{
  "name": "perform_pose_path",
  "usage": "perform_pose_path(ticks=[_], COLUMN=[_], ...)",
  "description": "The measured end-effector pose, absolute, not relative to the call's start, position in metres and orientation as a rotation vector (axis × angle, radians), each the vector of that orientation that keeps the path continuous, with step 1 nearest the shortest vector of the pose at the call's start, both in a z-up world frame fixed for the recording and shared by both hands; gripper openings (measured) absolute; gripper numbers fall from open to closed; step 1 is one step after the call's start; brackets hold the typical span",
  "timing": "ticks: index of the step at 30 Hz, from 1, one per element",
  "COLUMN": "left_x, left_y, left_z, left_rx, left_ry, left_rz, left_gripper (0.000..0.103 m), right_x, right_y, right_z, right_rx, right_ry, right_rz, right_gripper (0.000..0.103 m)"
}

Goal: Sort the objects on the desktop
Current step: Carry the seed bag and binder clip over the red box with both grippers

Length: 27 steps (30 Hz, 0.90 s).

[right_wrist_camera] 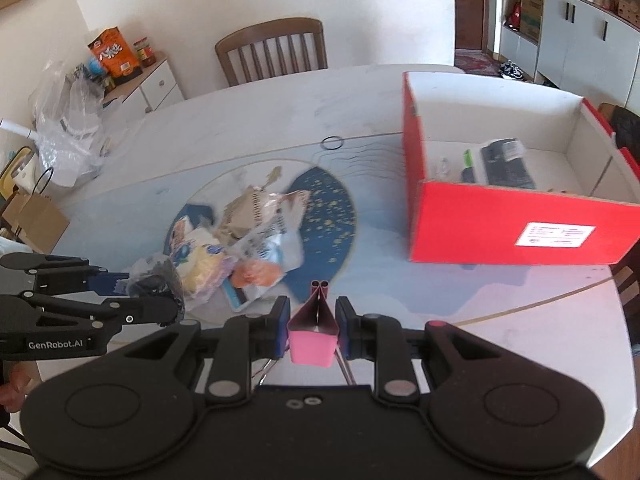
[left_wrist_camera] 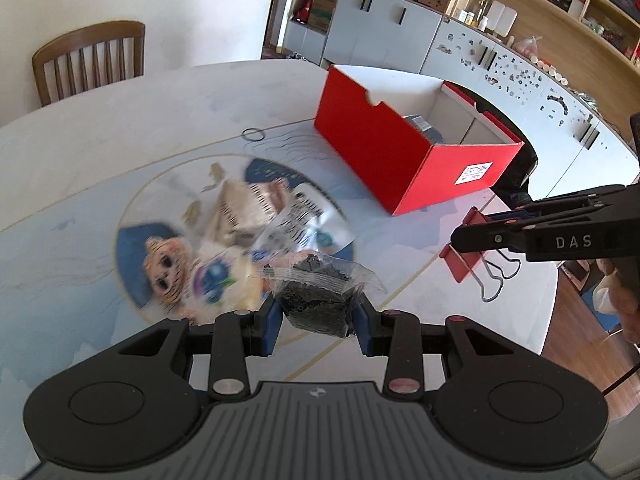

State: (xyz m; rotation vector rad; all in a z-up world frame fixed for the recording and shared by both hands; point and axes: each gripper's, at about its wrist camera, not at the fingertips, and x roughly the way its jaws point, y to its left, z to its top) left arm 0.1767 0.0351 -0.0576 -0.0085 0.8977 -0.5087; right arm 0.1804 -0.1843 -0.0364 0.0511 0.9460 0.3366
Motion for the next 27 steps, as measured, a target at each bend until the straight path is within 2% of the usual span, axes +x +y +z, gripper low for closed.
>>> perform_pose_path(ticks=[27], left_x=[0.232], left_y=[-0.12], left_z=[-0.001], left_rx=[0.045], left_ry=[0.752], left_rz=[-0.537], left_gripper=[0.036], right_x=[0.249], right_y=[-0.326], right_z=[0.021], right_rx=[0.0], right_ry=[0.752], right_rz=[0.358], right_gripper=[0.024])
